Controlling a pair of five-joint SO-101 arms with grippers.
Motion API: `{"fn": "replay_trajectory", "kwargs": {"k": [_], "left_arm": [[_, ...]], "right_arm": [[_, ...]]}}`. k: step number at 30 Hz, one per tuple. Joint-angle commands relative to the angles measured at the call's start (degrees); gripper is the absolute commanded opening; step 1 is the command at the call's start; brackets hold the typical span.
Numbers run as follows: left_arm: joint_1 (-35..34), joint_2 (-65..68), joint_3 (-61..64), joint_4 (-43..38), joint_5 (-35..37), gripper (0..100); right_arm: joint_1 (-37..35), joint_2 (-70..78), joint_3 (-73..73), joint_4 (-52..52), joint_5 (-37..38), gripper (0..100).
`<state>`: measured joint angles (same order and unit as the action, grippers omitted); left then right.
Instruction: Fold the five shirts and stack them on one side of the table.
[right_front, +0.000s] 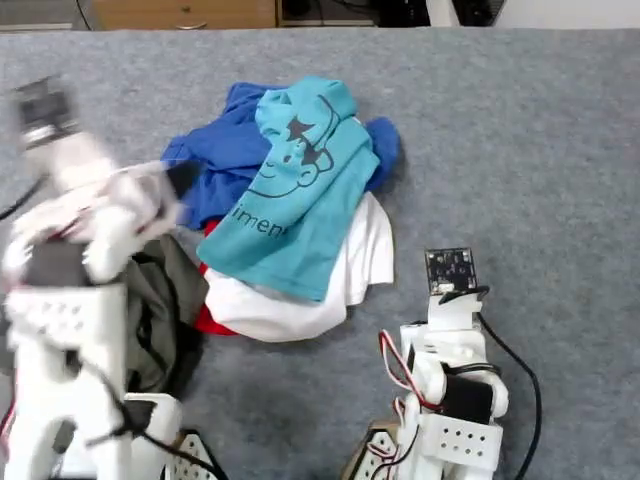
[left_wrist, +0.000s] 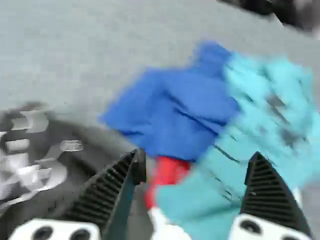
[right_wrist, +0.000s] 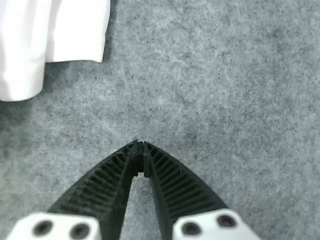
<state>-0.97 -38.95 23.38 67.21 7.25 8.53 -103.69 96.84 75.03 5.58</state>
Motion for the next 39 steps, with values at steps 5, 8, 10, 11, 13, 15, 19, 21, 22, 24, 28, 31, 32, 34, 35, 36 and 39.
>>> {"fn": "replay_trajectory", "kwargs": {"k": [5, 8, 10, 11, 13, 15, 19, 21, 22, 24, 28, 31, 32, 34, 35, 36, 39], "left_arm": [[9.05, 27.3, -13.98, -5.01, 2.2, 32], [11.16, 38.11, -20.57, -3.69, 2.2, 32], [12.04, 45.14, -24.0, -3.78, 2.2, 32], [12.22, 48.66, -25.49, -4.04, 2.2, 32], [12.31, 56.04, -28.84, -3.96, 2.2, 32], [12.22, 63.52, -31.56, -3.78, 2.29, 32], [12.04, 75.65, -38.77, -0.09, 3.25, 31], [12.04, 78.64, -46.68, 6.42, 3.69, 28], [12.04, 80.66, -49.76, 8.62, 3.43, 25], [12.4, 85.23, -54.68, 11.96, 3.25, 18], [12.04, 93.14, -67.87, 20.22, 3.52, 1], [8.18, 97.27, -78.59, 24.0, 5.8, 2], [6.51, 97.8, -82.55, 25.05, 8.35, 2], [2.81, 97.54, -92.04, 28.84, 12.13, 2], [1.23, 97.36, -97.05, 30.51, 12.75, 2], [-0.53, 97.27, -102.42, 32.0, 12.75, 2], [-5.45, 97.19, -118.15, 33.58, 12.75, 2]], "right_arm": [[-0.22, -4.97, -0.04, 0.35, -0.53, 0.5], [-0.22, -4.97, -0.04, 0.35, -0.53, 0.5], [-0.22, -4.97, -0.04, 0.35, -0.53, 0.5], [-0.22, -4.97, -0.04, 0.35, -0.53, 0.5], [-0.22, -4.97, -0.04, 0.35, -0.53, 0.5], [-0.22, -4.97, -0.04, 0.35, -0.53, 0.5], [-0.22, -4.97, -0.04, 0.35, -0.53, 0.5], [-0.22, -4.97, -0.04, 0.35, -0.53, 0.5], [-0.22, -4.97, -0.04, 0.35, -0.53, 0.5], [-0.22, -4.97, -0.04, 0.35, -0.53, 0.5], [-0.22, -4.97, -0.04, 0.35, -0.53, 0.5], [-0.22, -4.97, -0.04, 0.35, -0.53, 0.5], [-0.22, -4.97, -0.04, 0.35, -0.53, 0.5], [-0.22, -4.97, -0.04, 0.35, -0.53, 0.5], [-0.22, -4.97, -0.04, 0.35, -0.53, 0.5], [-0.22, -4.97, -0.04, 0.35, -0.53, 0.5], [-0.22, -4.97, -0.04, 0.35, -0.53, 0.5]]}}
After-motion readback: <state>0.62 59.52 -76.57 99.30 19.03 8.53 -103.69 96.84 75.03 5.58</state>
